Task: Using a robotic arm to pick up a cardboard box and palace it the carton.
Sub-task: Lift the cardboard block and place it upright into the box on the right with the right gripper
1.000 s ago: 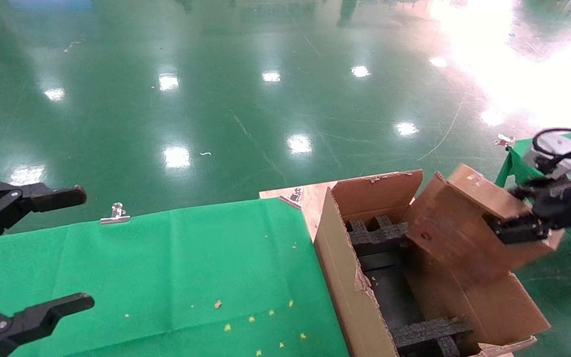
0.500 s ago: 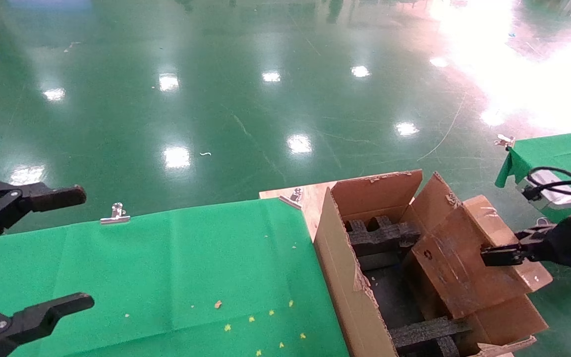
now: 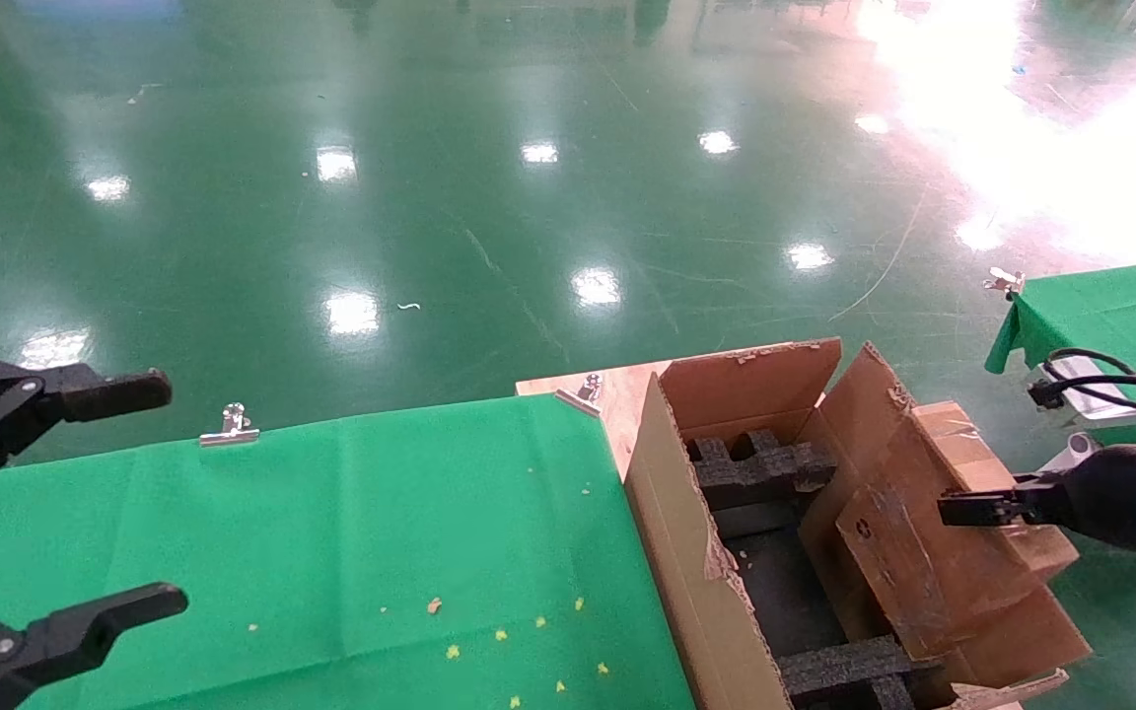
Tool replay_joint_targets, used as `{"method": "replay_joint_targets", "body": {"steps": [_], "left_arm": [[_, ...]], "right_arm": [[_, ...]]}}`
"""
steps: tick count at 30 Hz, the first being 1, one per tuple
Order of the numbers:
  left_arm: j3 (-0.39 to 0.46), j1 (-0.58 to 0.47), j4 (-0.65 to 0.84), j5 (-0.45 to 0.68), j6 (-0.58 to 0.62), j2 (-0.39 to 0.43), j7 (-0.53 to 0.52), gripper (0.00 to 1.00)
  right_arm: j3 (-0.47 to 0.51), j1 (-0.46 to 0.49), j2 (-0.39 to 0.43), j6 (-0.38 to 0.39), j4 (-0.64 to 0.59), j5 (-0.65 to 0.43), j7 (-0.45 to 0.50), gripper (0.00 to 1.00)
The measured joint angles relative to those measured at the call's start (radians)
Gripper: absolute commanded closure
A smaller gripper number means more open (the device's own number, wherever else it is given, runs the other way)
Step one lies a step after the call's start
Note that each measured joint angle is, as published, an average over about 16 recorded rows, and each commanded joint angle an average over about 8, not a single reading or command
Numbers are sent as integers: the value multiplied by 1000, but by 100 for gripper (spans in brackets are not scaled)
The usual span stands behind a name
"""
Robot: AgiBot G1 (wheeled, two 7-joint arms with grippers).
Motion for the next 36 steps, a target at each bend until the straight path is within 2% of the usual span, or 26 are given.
{"method": "replay_joint_targets", "body": {"steps": [8, 20, 27, 36], "left_arm": [[0, 0, 0, 0, 0, 0, 0, 0], [0, 0, 0, 0, 0, 0, 0, 0], [0, 0, 0, 0, 0, 0, 0, 0], [0, 0, 0, 0, 0, 0, 0, 0]], "right_arm": [[-2, 9, -52, 29, -30, -60, 13, 100], [8, 56, -115, -19, -61, -145, 43, 100], [1, 54, -132, -21, -67, -182, 88, 100], [-17, 22, -147, 21, -70, -229, 169, 100]]}}
